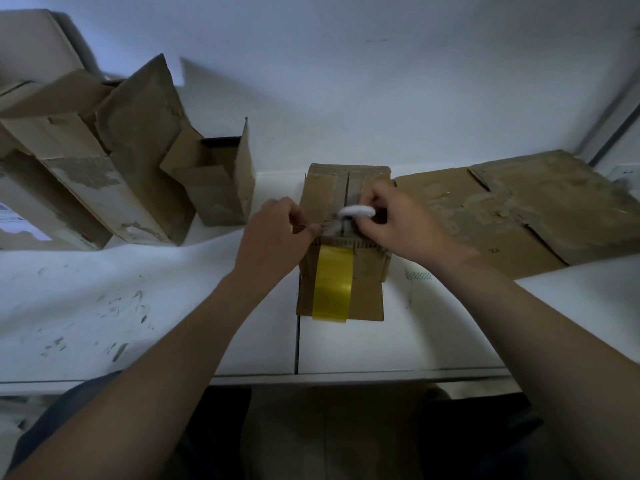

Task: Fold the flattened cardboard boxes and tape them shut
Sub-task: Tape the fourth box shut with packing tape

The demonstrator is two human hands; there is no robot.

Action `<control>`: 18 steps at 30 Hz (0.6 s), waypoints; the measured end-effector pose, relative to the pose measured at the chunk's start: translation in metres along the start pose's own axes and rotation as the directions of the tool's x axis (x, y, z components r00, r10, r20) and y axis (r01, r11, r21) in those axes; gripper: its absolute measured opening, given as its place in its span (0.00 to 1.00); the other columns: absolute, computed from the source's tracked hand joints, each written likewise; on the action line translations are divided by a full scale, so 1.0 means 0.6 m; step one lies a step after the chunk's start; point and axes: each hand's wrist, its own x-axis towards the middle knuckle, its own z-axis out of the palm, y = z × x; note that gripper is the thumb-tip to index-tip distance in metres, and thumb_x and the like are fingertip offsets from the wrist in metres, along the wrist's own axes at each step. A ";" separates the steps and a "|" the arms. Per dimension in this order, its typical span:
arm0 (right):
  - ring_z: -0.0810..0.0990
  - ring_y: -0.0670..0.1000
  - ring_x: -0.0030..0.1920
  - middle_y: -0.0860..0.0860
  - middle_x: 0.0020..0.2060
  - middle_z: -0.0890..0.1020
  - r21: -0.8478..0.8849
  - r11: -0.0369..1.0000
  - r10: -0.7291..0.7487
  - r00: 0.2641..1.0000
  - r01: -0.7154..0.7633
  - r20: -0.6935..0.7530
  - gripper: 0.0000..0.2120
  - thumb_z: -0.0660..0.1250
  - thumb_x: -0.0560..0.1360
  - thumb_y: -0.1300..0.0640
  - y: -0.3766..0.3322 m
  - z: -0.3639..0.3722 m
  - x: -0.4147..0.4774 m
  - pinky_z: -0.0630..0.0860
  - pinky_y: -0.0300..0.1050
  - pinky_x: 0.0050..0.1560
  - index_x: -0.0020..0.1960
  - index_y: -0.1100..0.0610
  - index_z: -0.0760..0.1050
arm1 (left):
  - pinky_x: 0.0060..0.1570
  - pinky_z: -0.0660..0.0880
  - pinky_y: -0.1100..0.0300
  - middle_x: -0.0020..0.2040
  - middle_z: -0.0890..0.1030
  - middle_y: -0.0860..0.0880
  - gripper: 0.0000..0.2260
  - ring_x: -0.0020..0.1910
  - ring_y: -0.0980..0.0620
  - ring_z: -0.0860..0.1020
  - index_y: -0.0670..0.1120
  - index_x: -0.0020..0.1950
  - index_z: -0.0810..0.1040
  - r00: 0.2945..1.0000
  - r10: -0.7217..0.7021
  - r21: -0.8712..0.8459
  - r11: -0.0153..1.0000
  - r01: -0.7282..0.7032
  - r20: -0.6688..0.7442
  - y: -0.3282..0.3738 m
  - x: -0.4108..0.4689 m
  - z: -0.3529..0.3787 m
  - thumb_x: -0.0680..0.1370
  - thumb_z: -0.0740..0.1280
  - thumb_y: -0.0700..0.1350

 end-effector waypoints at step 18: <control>0.67 0.51 0.74 0.53 0.69 0.77 -0.212 0.972 -0.069 0.984 0.103 0.163 0.18 0.68 0.77 0.43 0.007 0.034 -0.008 0.48 0.48 0.77 0.66 0.45 0.78 | 0.51 0.81 0.48 0.53 0.82 0.47 0.04 0.52 0.45 0.81 0.53 0.53 0.77 0.809 -0.312 -0.432 0.719 0.544 0.499 0.035 -0.056 0.017 0.80 0.67 0.51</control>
